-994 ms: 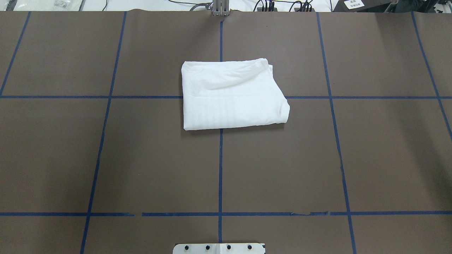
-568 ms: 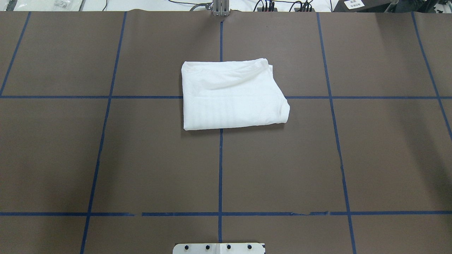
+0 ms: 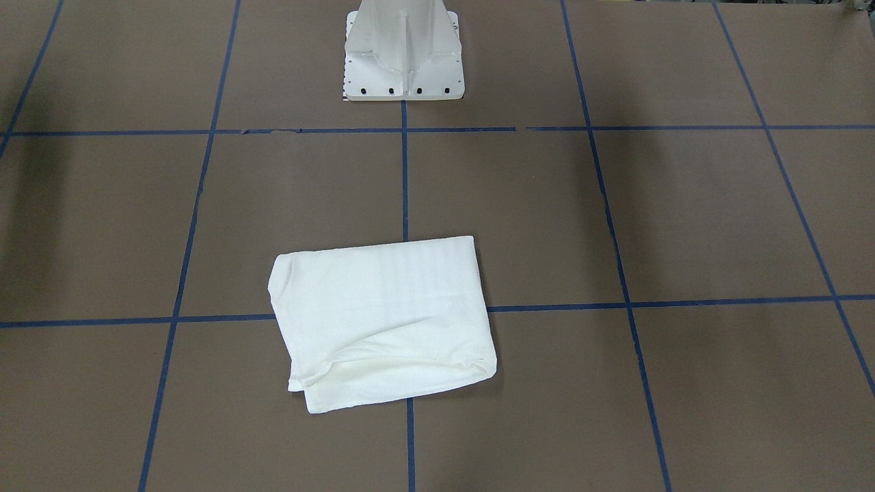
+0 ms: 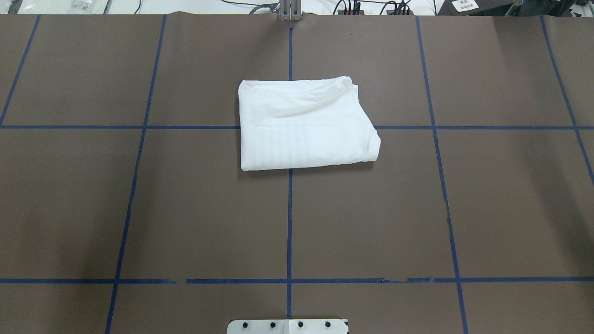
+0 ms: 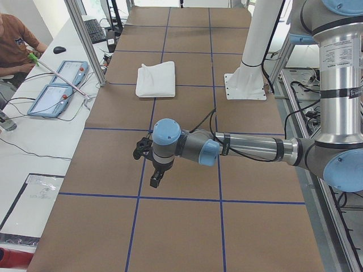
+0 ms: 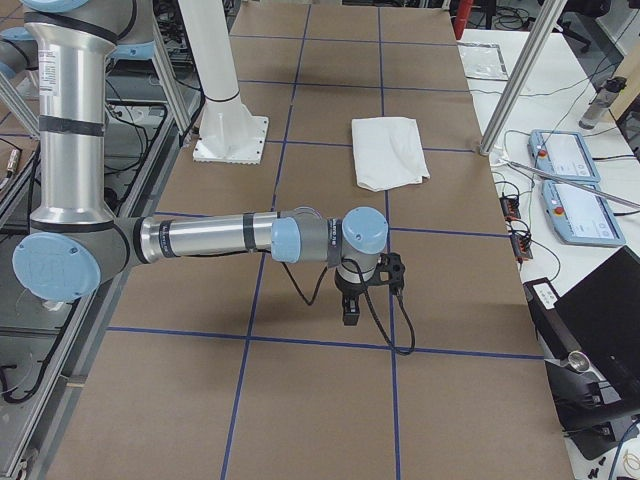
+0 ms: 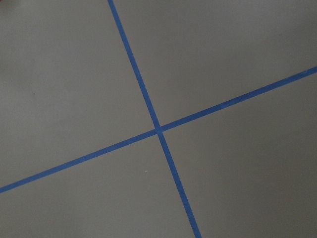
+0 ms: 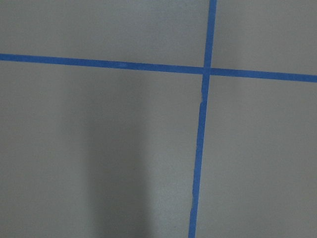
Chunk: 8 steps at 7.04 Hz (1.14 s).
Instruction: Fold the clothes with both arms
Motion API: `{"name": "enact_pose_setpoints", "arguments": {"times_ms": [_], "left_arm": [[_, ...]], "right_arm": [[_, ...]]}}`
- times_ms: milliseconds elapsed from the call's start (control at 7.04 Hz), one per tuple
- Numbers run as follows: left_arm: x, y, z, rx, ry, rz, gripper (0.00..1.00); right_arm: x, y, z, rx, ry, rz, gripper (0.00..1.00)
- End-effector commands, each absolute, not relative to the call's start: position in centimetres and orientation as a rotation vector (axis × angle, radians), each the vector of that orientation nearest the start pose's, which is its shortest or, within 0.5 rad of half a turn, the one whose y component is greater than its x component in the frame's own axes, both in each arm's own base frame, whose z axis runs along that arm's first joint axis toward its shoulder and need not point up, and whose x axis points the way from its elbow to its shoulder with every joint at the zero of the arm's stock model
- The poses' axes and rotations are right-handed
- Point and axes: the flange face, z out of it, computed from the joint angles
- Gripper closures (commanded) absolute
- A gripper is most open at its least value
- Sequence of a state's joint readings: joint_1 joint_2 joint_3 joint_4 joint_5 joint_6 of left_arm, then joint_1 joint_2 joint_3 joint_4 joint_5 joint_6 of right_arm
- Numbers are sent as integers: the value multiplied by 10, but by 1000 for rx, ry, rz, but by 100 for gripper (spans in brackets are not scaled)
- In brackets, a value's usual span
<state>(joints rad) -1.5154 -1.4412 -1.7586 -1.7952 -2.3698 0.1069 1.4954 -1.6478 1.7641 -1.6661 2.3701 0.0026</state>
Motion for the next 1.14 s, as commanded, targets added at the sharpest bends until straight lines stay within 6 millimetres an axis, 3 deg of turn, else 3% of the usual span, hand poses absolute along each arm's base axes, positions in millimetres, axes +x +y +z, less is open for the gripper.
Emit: {"name": "enact_pose_setpoints", "arguments": {"times_ms": [0, 284, 426, 568, 710, 994], "left_arm": [[-38, -459, 605, 288, 801, 257, 0], [-44, -449, 607, 286, 807, 242, 0], [-53, -448, 585, 331, 795, 237, 0], [-56, -448, 579, 344, 774, 229, 0], [-67, -451, 576, 351, 741, 205, 0], [-66, -449, 585, 337, 743, 202, 0]], "right_arm": [[27, -463, 609, -13, -796, -78, 0], [27, -461, 612, -14, -801, -86, 0], [27, -460, 615, -21, -799, -77, 0], [28, -455, 615, -26, -799, -69, 0], [27, -454, 620, -38, -795, -62, 0], [28, -455, 625, -47, -792, -58, 0]]}}
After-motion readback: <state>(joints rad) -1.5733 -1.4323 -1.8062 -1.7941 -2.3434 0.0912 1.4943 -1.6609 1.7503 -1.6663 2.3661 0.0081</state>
